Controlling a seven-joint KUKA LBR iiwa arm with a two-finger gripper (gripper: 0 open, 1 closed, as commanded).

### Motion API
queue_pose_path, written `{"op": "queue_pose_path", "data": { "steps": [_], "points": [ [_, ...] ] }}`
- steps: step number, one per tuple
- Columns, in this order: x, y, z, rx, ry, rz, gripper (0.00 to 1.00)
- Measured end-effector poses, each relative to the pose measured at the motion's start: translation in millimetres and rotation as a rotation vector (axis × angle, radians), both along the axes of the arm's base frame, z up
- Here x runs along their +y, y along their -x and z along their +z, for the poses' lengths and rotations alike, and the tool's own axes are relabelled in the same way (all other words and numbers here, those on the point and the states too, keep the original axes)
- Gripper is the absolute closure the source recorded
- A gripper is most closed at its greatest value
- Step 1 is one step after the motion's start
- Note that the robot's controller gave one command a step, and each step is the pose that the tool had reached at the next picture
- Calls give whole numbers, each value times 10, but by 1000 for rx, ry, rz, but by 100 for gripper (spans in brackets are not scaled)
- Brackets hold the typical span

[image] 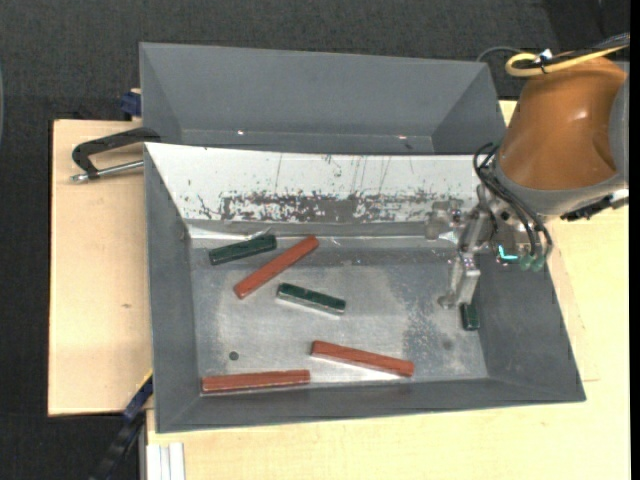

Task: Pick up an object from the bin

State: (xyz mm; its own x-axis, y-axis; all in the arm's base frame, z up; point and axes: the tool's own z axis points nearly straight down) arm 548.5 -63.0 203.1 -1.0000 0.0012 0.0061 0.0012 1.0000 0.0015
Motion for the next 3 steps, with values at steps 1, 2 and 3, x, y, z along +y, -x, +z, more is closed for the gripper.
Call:
{"op": "queue_pose_path", "data": {
  "steps": [1,2,3],
  "points": [
    [1,-17,42,-8,1,1,0],
    [57,211,-455,-14,2,31,0],
    [59,381,-730,0,-2,181,0]
  ]
}}
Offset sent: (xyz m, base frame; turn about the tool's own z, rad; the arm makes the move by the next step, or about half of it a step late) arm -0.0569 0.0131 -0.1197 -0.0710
